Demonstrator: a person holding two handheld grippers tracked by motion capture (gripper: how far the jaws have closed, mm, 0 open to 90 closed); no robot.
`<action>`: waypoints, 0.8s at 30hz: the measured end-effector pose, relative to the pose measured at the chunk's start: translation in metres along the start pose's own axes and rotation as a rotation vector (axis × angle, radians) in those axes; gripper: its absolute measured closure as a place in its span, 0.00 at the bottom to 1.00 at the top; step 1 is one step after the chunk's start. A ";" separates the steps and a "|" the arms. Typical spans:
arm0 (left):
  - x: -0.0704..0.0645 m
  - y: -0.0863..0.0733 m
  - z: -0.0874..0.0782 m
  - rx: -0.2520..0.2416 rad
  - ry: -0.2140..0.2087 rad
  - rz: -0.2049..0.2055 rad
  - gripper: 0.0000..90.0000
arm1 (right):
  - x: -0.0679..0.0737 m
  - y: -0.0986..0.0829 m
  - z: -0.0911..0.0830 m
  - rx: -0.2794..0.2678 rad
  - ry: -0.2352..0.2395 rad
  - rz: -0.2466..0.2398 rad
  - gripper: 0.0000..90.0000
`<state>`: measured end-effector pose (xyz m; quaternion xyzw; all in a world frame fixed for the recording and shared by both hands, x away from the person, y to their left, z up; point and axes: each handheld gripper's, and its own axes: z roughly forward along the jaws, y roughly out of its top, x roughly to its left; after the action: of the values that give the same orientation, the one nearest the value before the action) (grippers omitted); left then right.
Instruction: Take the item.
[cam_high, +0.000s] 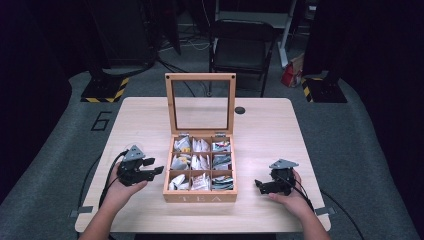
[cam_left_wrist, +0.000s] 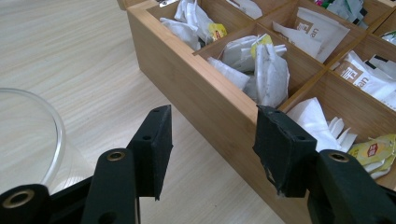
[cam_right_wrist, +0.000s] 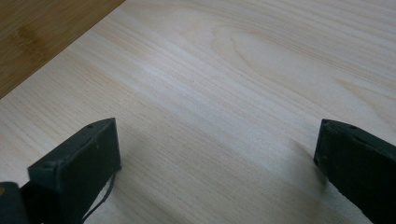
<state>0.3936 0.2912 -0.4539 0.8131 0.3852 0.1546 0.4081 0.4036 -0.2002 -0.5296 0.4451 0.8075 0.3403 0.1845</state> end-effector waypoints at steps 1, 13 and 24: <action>0.000 0.001 0.000 0.001 -0.008 -0.011 0.51 | 0.000 0.000 0.000 0.000 0.000 0.000 0.00; -0.001 0.015 0.004 -0.010 -0.016 -0.005 0.53 | 0.000 0.000 0.000 0.000 0.000 0.000 0.00; -0.004 0.030 0.009 -0.030 -0.017 0.011 0.56 | 0.000 0.000 0.000 0.001 0.000 0.003 0.00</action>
<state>0.4108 0.2723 -0.4357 0.8103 0.3748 0.1556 0.4228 0.4034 -0.2001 -0.5296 0.4463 0.8070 0.3403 0.1839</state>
